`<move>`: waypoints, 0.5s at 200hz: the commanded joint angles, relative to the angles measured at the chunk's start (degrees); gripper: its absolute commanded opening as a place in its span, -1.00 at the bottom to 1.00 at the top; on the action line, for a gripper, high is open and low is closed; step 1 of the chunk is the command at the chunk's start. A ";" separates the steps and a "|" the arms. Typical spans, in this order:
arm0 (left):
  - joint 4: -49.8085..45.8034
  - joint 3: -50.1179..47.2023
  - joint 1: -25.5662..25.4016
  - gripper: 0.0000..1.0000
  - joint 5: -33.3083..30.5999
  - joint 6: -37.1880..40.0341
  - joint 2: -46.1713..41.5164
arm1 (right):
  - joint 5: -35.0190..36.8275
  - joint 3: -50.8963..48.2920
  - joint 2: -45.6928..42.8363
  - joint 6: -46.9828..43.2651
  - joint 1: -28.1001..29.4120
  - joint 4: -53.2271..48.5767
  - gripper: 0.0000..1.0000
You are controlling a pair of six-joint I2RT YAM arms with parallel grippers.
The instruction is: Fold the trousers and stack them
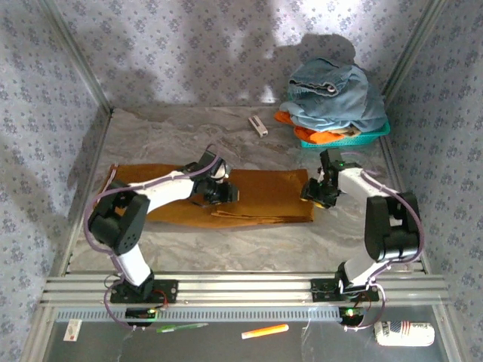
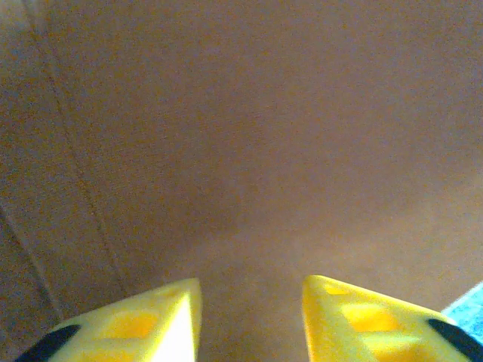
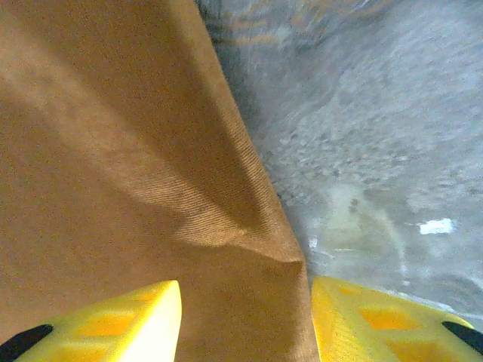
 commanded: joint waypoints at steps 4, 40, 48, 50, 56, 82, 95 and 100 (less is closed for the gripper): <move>-3.76 -0.31 1.95 -0.05 -1.27 1.68 -5.93 | 3.93 0.50 2.79 -0.27 1.20 -1.31 -0.01; -7.05 -2.97 7.77 0.07 -3.83 1.61 -13.55 | 3.56 -0.26 3.99 0.23 2.67 -0.89 -0.11; -7.84 -3.63 9.28 0.07 -4.80 1.44 -15.20 | 1.74 -0.80 3.79 0.10 2.70 -0.35 -0.17; -8.02 -3.81 9.69 0.07 -5.00 1.37 -15.59 | 1.63 -0.84 3.76 0.23 2.66 -0.38 -0.19; -8.35 -4.45 10.94 0.08 -5.55 0.84 -17.02 | 2.04 -1.03 3.42 0.58 2.80 -0.39 -0.20; -8.06 -7.99 16.24 0.09 -6.64 -1.47 -23.62 | 3.83 -1.59 1.67 0.81 3.08 -1.45 -0.20; -8.10 -9.43 18.37 0.13 -7.11 -2.14 -26.63 | 5.07 -1.44 0.50 0.70 3.64 -2.35 -0.07; -8.10 -9.80 19.06 0.13 -7.09 -2.20 -27.59 | 5.90 -1.58 -0.11 0.91 3.77 -2.57 -0.01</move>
